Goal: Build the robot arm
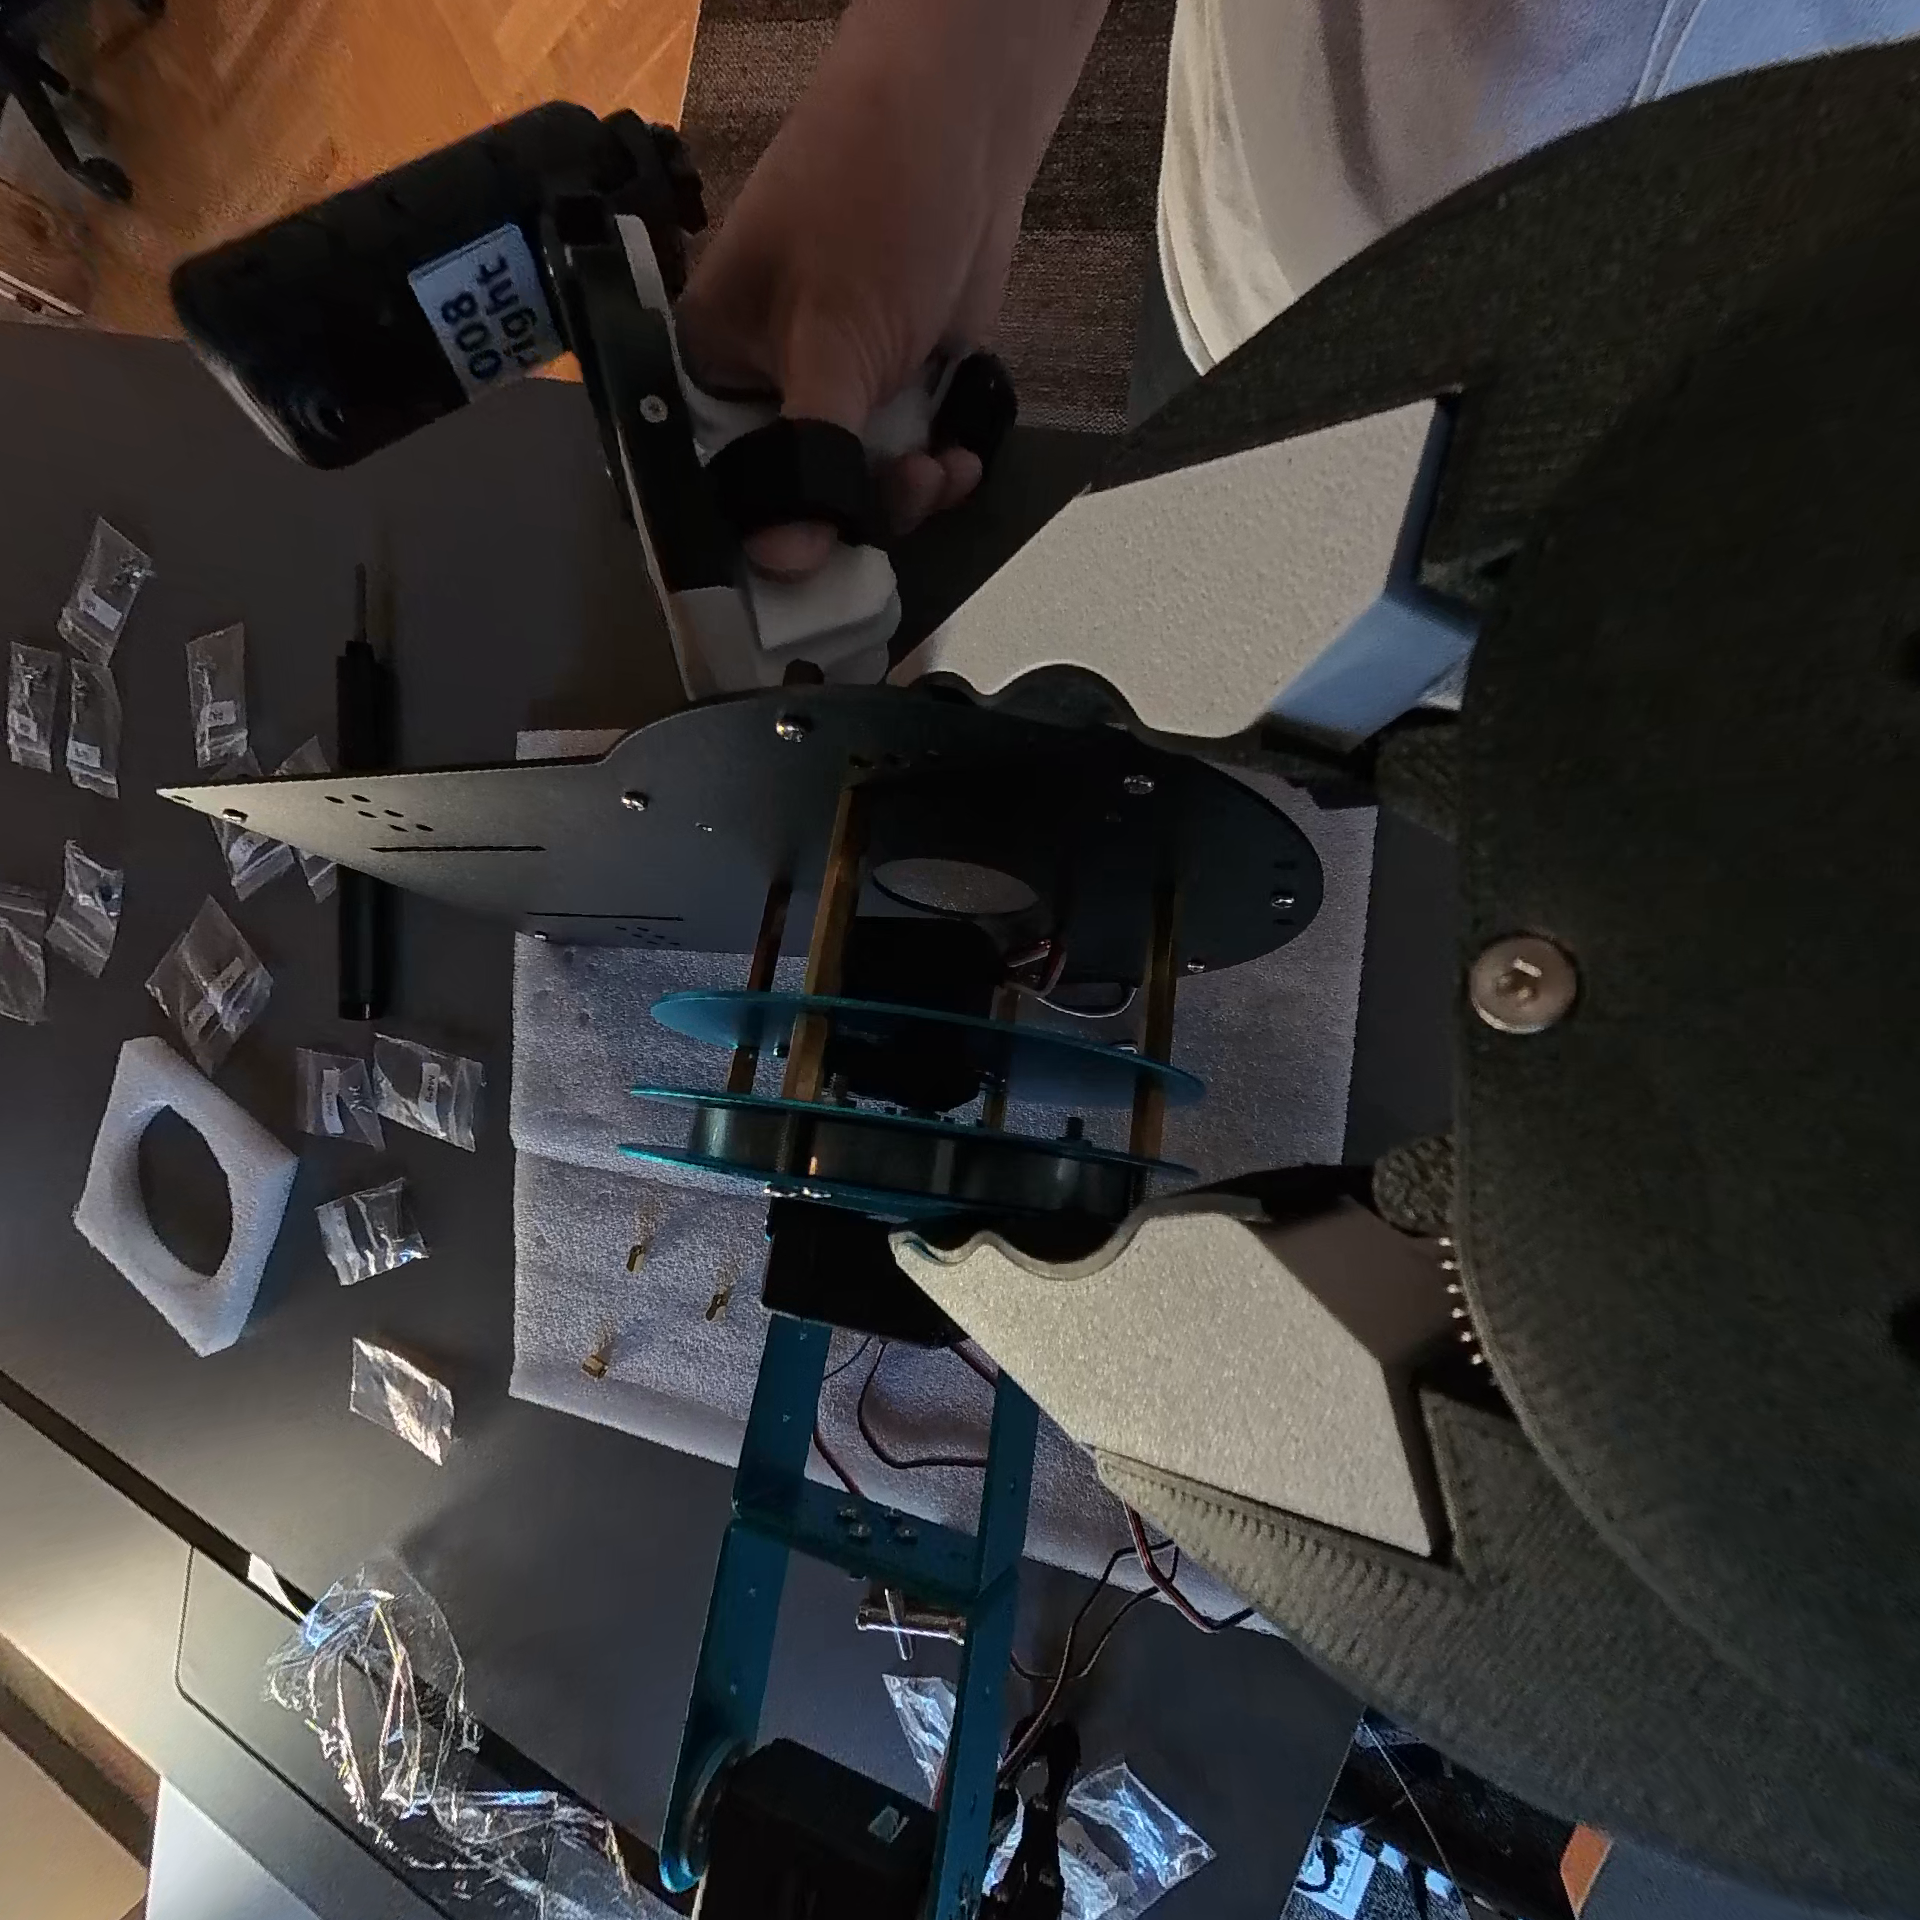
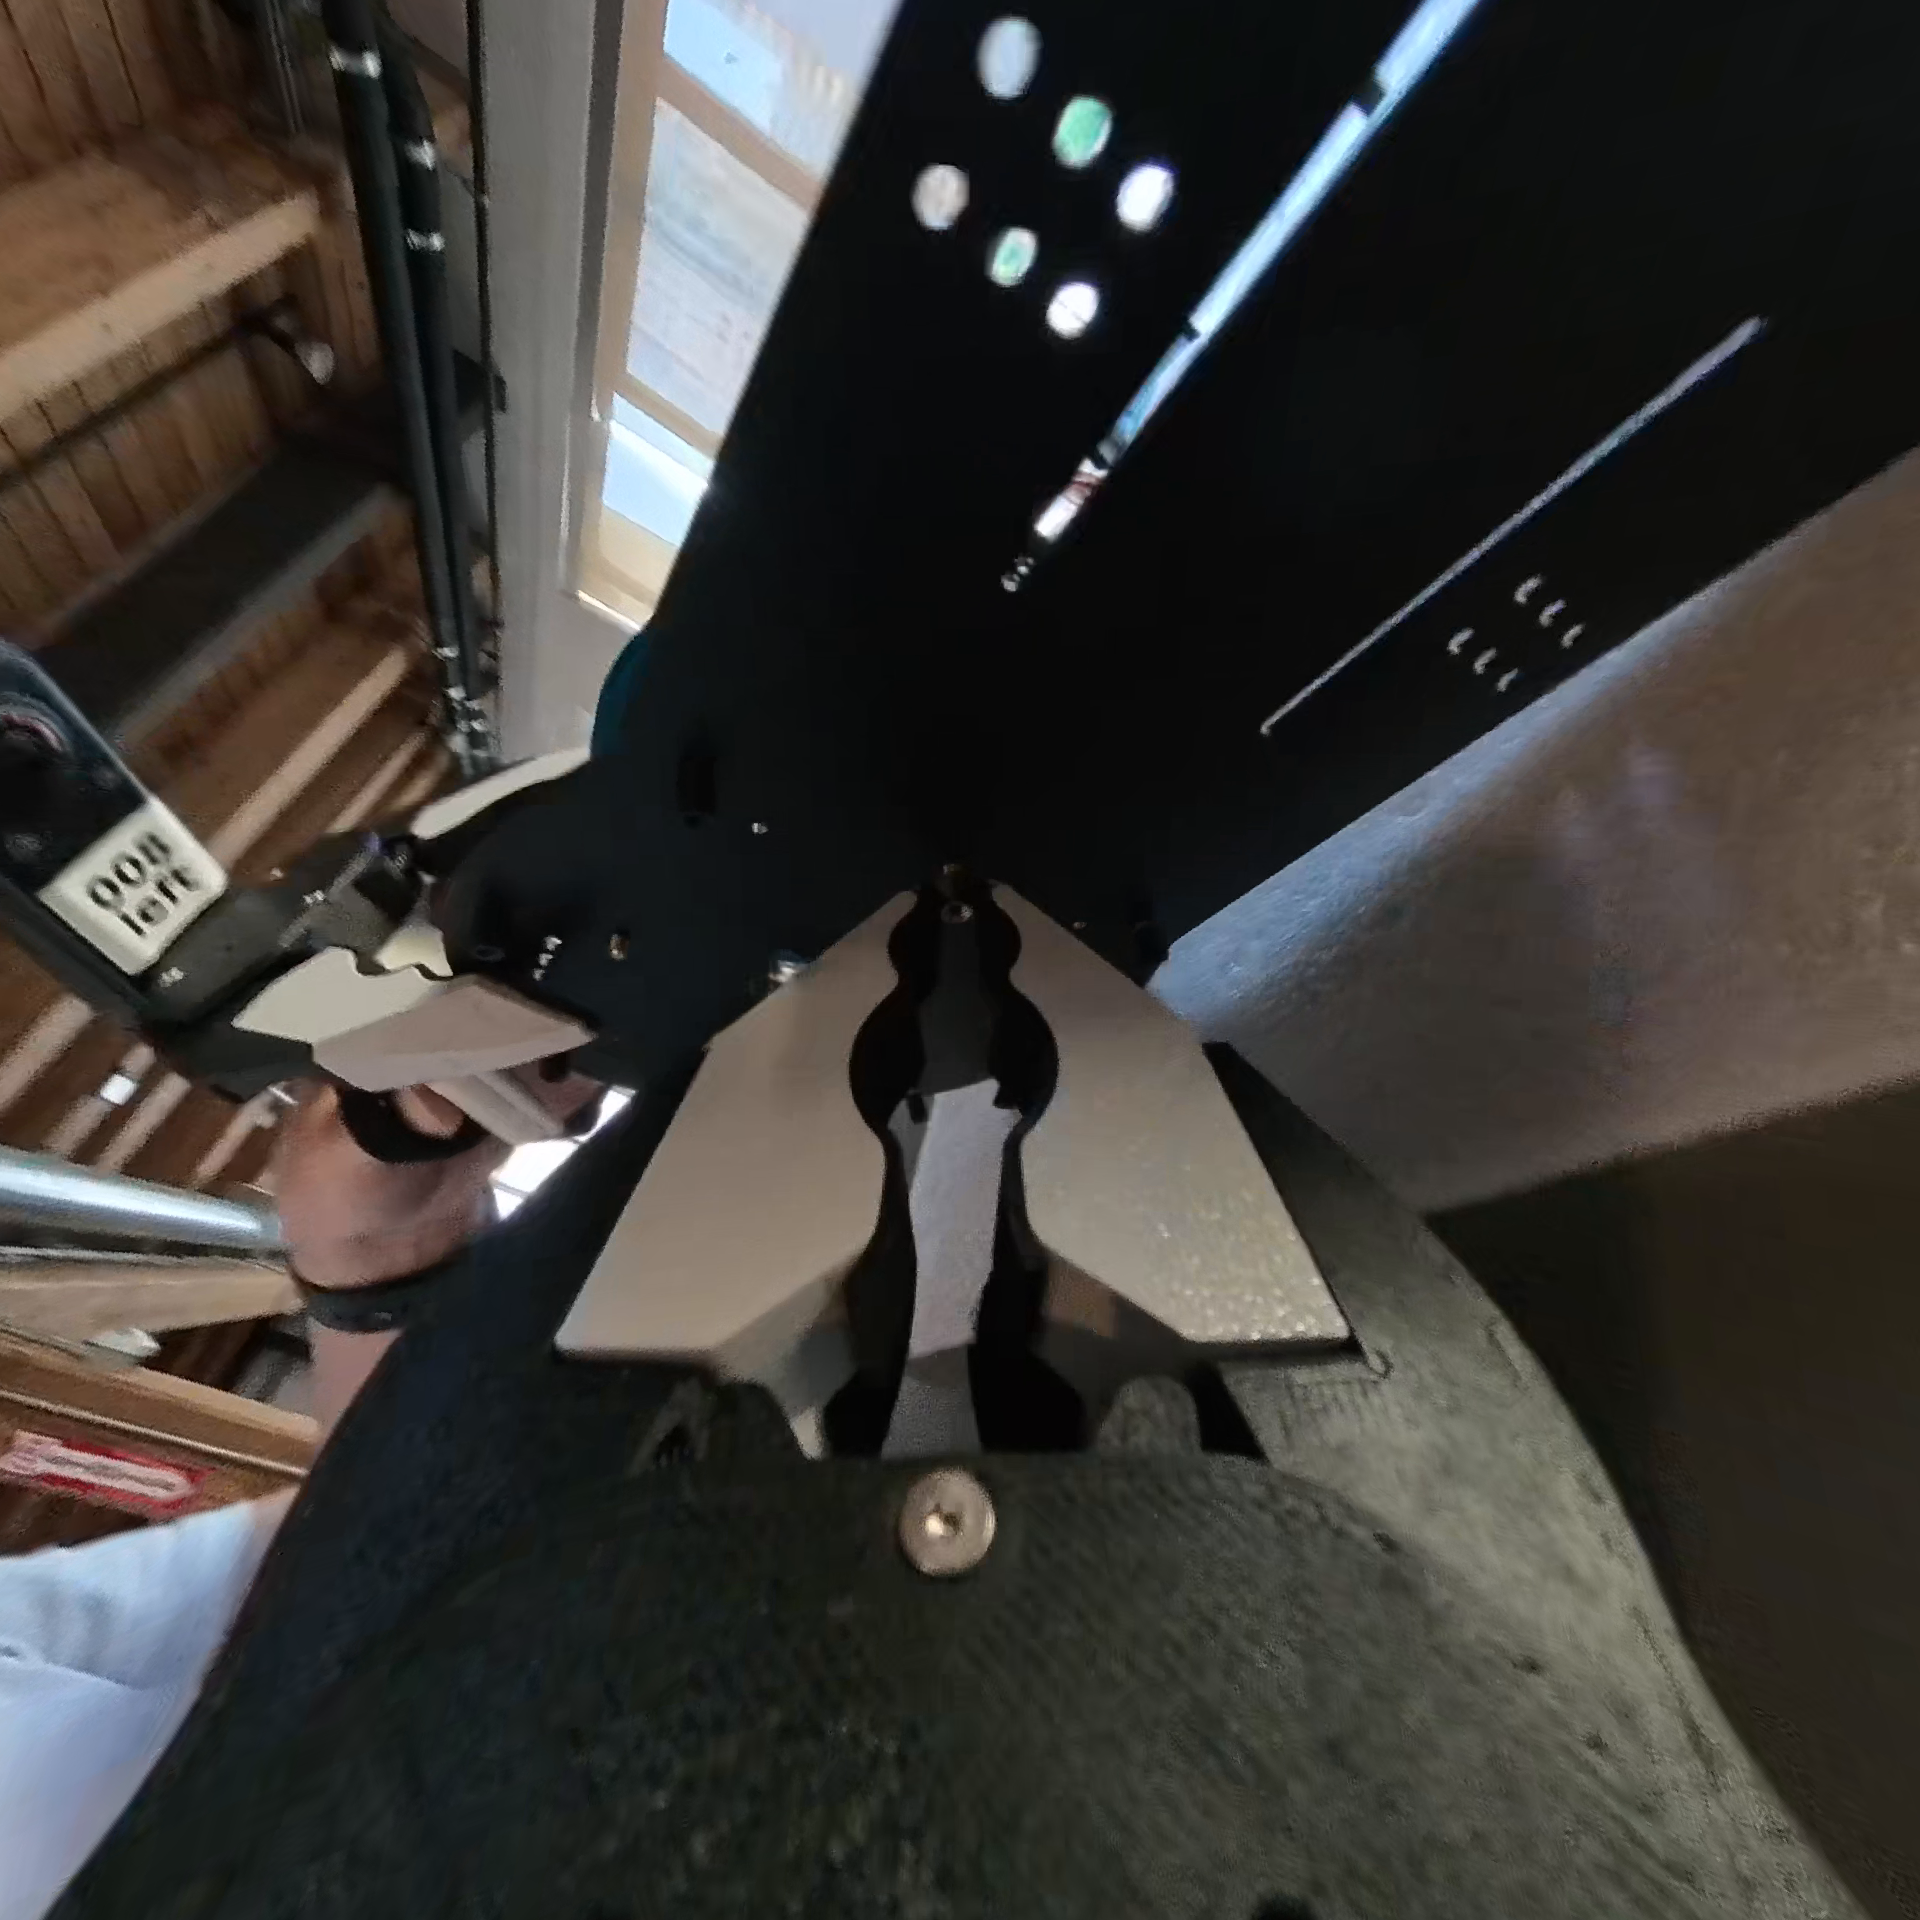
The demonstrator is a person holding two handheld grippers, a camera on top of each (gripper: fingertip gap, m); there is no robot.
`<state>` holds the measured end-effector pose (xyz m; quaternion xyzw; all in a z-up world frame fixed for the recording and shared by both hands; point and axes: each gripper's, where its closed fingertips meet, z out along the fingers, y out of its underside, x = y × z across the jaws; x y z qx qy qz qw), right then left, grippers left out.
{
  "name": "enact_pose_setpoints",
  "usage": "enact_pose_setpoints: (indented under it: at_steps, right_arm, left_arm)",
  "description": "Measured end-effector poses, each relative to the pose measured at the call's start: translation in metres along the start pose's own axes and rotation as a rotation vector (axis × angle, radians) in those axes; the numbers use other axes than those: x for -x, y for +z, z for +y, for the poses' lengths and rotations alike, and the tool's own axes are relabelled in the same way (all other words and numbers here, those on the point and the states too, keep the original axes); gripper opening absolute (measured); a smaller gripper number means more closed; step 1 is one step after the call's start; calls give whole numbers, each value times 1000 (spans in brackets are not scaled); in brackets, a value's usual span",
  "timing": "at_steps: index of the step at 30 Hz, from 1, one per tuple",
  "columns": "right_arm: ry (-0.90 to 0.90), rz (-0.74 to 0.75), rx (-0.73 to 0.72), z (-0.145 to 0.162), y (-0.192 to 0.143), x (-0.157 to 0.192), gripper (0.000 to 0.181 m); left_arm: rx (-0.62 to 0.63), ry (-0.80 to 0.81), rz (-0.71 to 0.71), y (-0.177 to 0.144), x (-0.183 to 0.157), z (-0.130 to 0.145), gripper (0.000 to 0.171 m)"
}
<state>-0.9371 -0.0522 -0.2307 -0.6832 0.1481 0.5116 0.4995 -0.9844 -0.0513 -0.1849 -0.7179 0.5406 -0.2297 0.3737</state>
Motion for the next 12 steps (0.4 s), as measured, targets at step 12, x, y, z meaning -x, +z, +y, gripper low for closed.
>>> enact_pose_setpoints:
  at_steps: [12]
  right_arm:
    - [341,-139,-98,1,0,0,4]
  left_arm:
    - [-2,1,1,0,0,0,94]
